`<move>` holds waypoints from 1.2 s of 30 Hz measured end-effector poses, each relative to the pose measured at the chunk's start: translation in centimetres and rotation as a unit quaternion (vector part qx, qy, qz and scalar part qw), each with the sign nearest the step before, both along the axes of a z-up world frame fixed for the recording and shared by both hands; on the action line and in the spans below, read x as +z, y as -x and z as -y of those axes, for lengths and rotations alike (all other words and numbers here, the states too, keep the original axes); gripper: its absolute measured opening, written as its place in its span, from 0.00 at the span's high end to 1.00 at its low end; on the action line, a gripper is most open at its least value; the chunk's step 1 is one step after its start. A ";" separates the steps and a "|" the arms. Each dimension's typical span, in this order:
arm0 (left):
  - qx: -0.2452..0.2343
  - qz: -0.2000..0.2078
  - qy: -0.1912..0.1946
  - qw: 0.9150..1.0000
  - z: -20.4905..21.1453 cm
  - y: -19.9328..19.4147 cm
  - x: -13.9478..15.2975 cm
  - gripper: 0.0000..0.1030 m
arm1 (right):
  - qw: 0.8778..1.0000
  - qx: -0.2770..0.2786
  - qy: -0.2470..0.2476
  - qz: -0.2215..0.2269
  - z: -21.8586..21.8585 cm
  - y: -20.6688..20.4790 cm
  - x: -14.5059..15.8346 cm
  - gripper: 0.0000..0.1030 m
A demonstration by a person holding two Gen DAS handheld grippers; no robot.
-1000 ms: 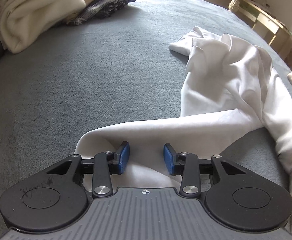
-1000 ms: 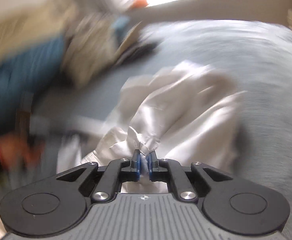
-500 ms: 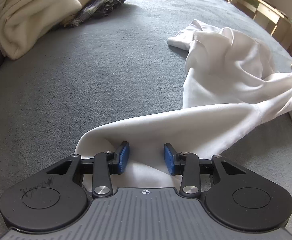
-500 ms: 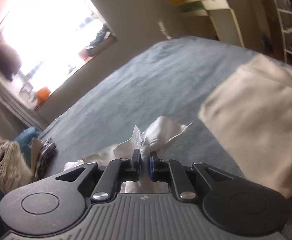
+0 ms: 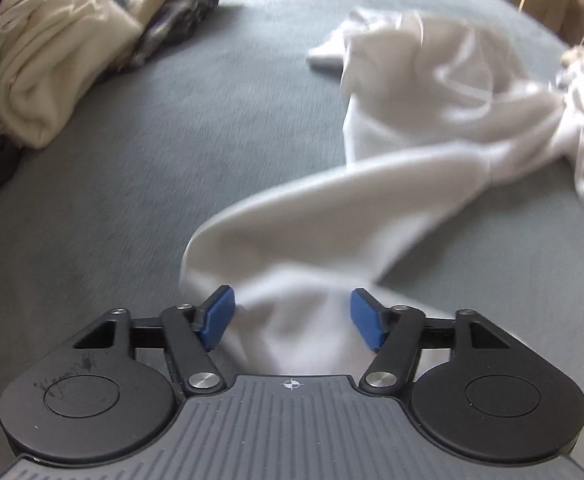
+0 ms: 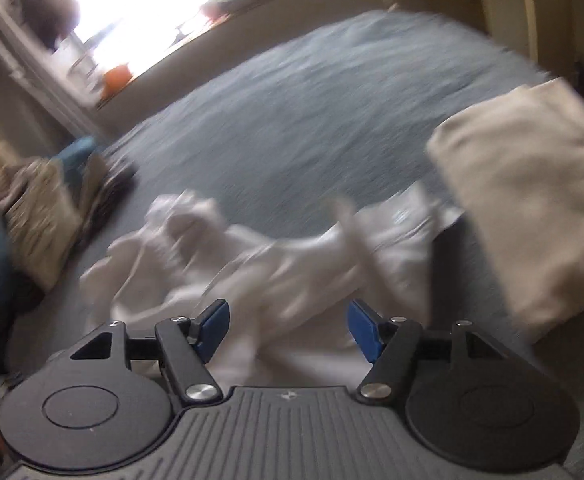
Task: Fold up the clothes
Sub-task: 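Grasp a shirt corner with the right gripper while the left gripper grasps the hem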
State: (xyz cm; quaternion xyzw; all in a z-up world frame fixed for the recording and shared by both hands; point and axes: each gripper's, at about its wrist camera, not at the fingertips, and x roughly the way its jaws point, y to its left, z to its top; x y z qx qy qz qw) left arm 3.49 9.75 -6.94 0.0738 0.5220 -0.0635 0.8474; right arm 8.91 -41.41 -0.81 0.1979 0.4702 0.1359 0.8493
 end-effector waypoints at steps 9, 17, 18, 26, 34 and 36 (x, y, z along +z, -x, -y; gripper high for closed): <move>0.083 0.002 0.046 0.995 -1.6 -0.1 -2.2 0.32 | 0.968 0.163 -0.071 -0.178 -5.8 2.6 -2.3 0.25; 0.047 0.063 0.041 0.996 -0.4 -0.8 -2.4 0.58 | 0.977 0.138 -0.074 -0.146 -4.4 5.6 0.2 0.14; 0.042 0.069 0.039 0.996 -0.1 -0.8 -2.4 0.68 | 0.980 0.111 -0.065 -0.152 -4.5 5.3 -0.8 0.14; 0.067 0.126 -0.018 0.990 -0.2 -2.8 -0.4 1.00 | 0.974 0.018 -0.114 -0.196 -5.9 3.3 -7.2 0.20; 0.142 0.192 -0.085 0.967 -4.6 -9.5 2.5 1.00 | 0.971 0.056 -0.125 -0.197 -7.8 3.0 -6.6 0.20; 0.162 0.195 -0.092 0.963 -5.8 -11.5 2.7 1.00 | 0.969 0.058 -0.130 -0.202 -7.9 3.1 -6.6 0.19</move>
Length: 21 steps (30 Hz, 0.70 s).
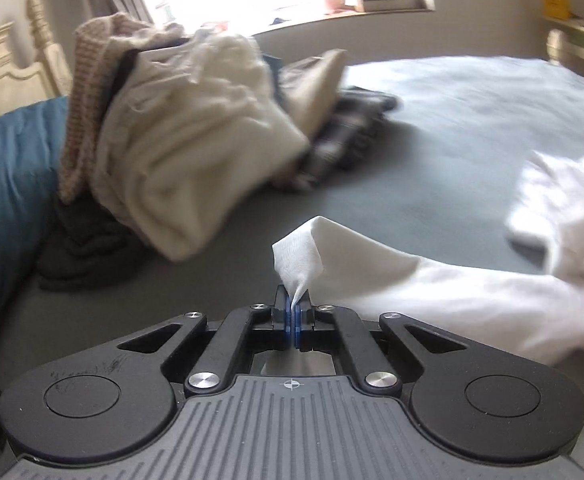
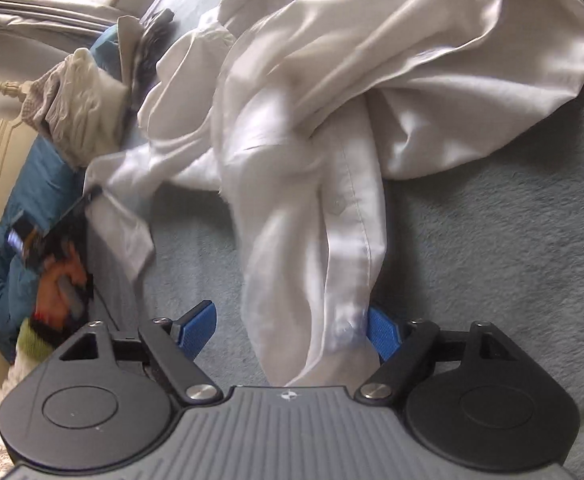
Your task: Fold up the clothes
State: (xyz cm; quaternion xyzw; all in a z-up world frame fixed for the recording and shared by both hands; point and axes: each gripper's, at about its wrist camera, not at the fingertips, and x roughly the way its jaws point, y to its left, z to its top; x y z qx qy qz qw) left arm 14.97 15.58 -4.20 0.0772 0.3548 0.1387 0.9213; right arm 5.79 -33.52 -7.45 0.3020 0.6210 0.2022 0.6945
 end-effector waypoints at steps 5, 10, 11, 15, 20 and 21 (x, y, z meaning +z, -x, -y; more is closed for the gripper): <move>0.061 -0.001 -0.033 0.998 -2.9 -3.8 -1.0 1.00 | 1.000 0.009 -0.015 -0.017 -0.5 0.1 -0.3 0.19; 0.085 -0.047 -0.037 0.995 -4.7 -5.5 -4.4 0.95 | 0.999 0.023 -0.017 -0.027 -0.9 -0.3 -0.6 0.19; 0.083 -0.061 -0.026 0.994 -5.0 -5.5 -4.9 0.92 | 0.999 0.025 -0.015 -0.028 -1.0 -0.4 -0.7 0.19; 0.071 -0.074 -0.020 0.995 -5.1 -4.0 -4.7 0.46 | 0.999 0.025 -0.012 -0.020 -0.9 -0.8 -0.3 0.19; 0.055 -0.071 -0.007 0.996 -5.3 -0.9 -2.2 0.26 | 1.000 -0.002 -0.009 0.009 -0.1 -1.5 0.2 0.19; 0.054 -0.067 -0.004 0.996 -5.3 -0.3 -1.6 0.23 | 1.000 -0.010 -0.010 0.014 0.1 -1.6 0.2 0.19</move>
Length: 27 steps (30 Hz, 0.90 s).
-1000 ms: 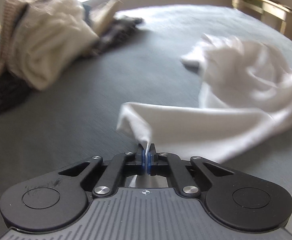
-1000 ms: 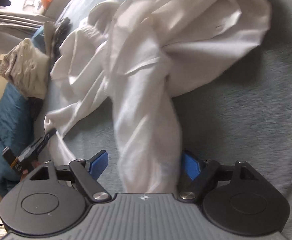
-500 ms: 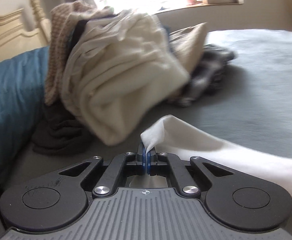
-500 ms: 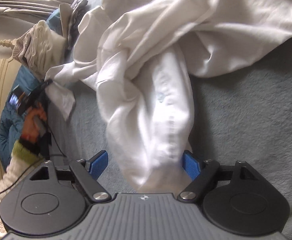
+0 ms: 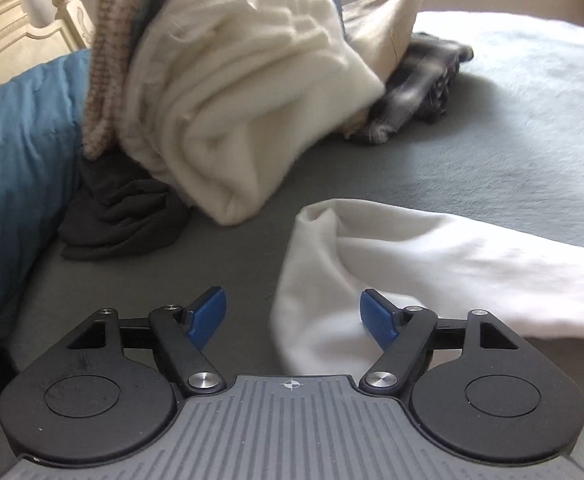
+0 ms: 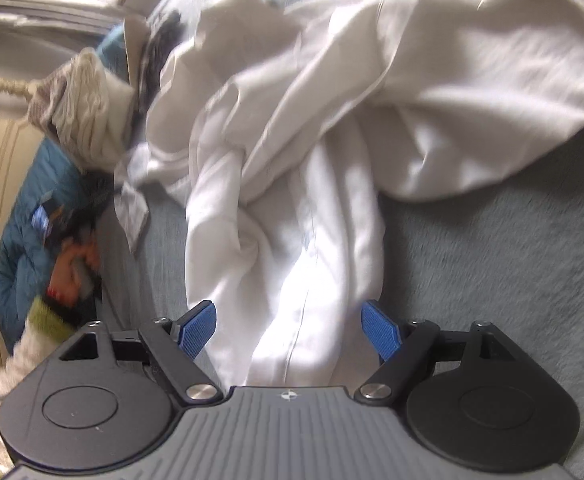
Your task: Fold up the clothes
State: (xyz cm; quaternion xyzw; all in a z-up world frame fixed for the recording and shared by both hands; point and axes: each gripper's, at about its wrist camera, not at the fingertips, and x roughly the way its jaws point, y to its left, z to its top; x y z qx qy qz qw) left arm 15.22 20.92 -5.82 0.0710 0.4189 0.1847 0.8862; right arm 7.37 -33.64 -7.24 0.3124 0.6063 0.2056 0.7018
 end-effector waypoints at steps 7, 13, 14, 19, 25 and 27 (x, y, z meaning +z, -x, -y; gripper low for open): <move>-0.007 0.073 0.015 0.997 2.0 4.8 4.2 0.17 | 0.996 -0.052 0.049 0.057 2.0 0.1 1.4 0.20; -0.141 0.091 0.090 0.982 9.3 6.1 5.1 0.14 | 0.973 -0.117 0.150 0.129 3.9 0.5 3.1 0.20; -0.171 0.086 0.105 0.976 11.0 5.9 4.9 0.14 | 0.969 -0.121 0.164 0.140 4.1 0.5 3.1 0.20; -0.327 0.043 0.159 0.931 21.0 4.8 2.8 0.14 | 0.966 -0.101 0.179 0.157 2.5 -0.2 2.4 0.20; -0.437 0.014 0.093 0.895 31.7 3.9 -0.9 0.14 | 0.967 -0.091 0.176 0.159 1.5 -0.2 1.8 0.21; -0.458 0.004 0.078 0.886 33.3 3.6 -1.7 0.16 | 0.967 -0.088 0.179 0.158 1.4 -0.2 1.5 0.26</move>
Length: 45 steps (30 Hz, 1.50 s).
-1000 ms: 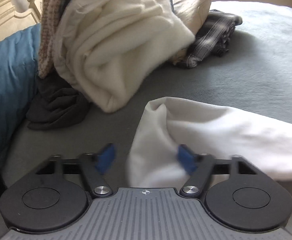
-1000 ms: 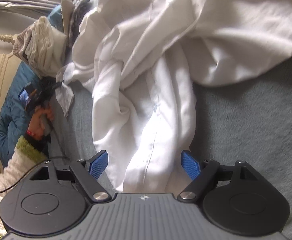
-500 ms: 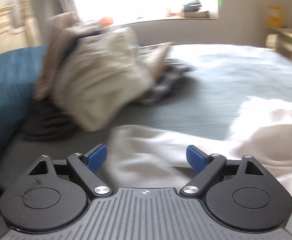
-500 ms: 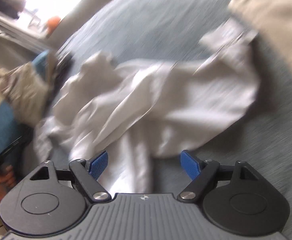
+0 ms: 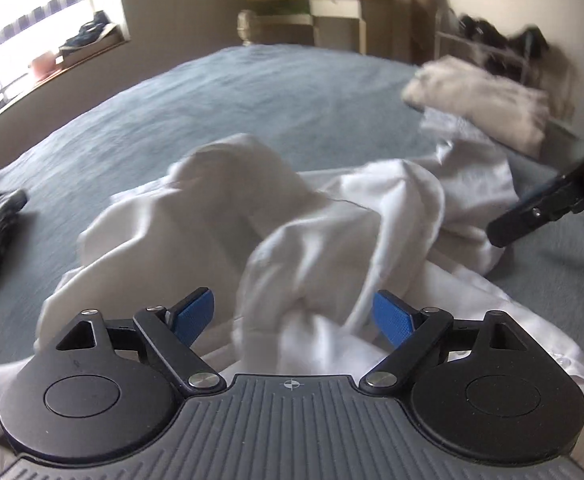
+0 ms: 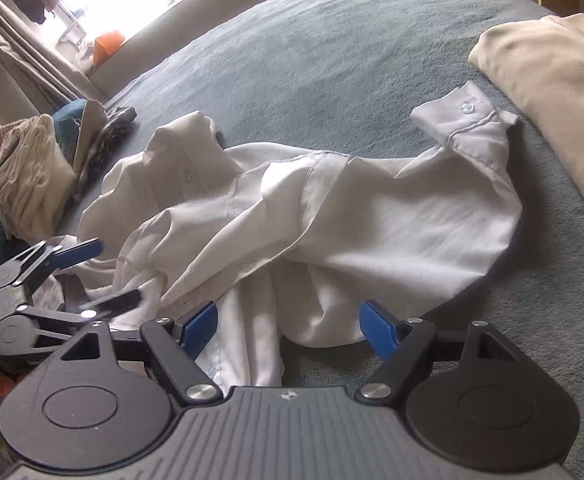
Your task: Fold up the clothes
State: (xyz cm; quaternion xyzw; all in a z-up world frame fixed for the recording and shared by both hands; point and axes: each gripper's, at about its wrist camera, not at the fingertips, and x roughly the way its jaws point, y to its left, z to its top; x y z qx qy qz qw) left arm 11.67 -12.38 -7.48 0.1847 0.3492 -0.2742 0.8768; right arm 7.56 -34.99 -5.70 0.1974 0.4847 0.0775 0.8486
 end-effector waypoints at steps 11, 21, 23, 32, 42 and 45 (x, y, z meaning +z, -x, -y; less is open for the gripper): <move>-0.052 -0.022 0.011 0.998 2.7 0.5 -0.6 0.36 | 0.993 -0.049 -0.103 0.040 2.7 -2.2 -1.0 0.36; 0.007 -0.073 0.068 0.995 0.8 0.2 -0.9 0.97 | 0.988 -0.082 -0.131 0.023 3.3 -5.8 -3.9 0.74; 0.015 -0.080 0.083 0.993 -0.2 0.6 -0.5 0.97 | 0.987 -0.075 -0.139 0.033 2.9 -5.5 -3.7 0.88; 0.054 -0.131 0.130 0.981 -4.9 3.8 0.4 0.95 | 0.979 0.032 -0.183 0.085 -1.1 -2.8 0.1 0.98; 0.219 -0.091 0.211 0.948 -17.0 5.4 4.3 0.78 | 0.919 0.337 -0.195 0.062 -12.8 4.0 3.3 0.98; 0.239 -0.095 0.224 0.940 -18.9 5.6 4.5 0.74 | 0.887 0.415 -0.199 0.033 -16.7 6.0 3.2 0.98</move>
